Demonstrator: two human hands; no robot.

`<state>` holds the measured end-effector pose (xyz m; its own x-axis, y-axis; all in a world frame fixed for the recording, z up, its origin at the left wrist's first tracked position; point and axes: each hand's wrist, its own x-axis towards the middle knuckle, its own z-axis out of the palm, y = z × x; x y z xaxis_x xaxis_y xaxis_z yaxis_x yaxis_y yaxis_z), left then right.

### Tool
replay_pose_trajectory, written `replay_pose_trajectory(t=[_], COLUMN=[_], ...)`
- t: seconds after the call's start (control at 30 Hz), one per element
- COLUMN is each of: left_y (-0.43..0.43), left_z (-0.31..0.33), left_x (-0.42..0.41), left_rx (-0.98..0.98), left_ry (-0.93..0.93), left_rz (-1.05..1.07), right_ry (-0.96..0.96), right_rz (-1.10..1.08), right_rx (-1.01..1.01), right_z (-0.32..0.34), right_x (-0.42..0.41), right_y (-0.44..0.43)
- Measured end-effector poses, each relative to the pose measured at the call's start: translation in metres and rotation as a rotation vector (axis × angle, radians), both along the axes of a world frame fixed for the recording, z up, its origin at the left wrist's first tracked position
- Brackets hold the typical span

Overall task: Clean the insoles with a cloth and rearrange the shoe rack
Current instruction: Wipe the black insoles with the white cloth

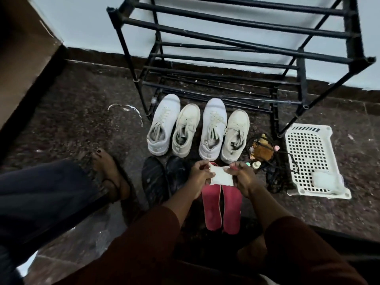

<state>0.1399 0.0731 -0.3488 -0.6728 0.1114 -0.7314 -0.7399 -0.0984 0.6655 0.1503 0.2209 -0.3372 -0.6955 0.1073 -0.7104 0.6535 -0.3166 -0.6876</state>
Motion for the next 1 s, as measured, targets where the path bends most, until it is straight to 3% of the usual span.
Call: replay_pose_trajectory(t=[0.2,0.4,0.47,0.57,0.7,1.0], left_y=[-0.024,-0.043,-0.049,-0.059,-0.078,-0.105], left_z=[-0.002,-0.003,-0.005,-0.012,-0.016,-0.039], left_x=[0.014,0.020,0.021,0.022,0.027,0.046], left_rx=[-0.122,-0.401,-0.495,-0.517,-0.395,-0.515], left_ry=[0.137,0.264,0.311,0.344,0.213,0.037], left_rz=[-0.116,-0.226,-0.250,-0.233,-0.232,-0.150], right_ry=[0.059,0.188,0.188,0.128,0.085,-0.122], right_rz=[0.260,0.536,0.580,0.537,0.429,0.275], right_rx=[0.082,0.495,0.520,0.401,0.230,-0.051], right_z=[-0.006,-0.023,-0.030,-0.031,-0.039,-0.045], right_x=[0.006,0.000,-0.001,0.001,0.011,0.042], right_y=[-0.021,-0.036,-0.045,-0.058,-0.074,-0.101])
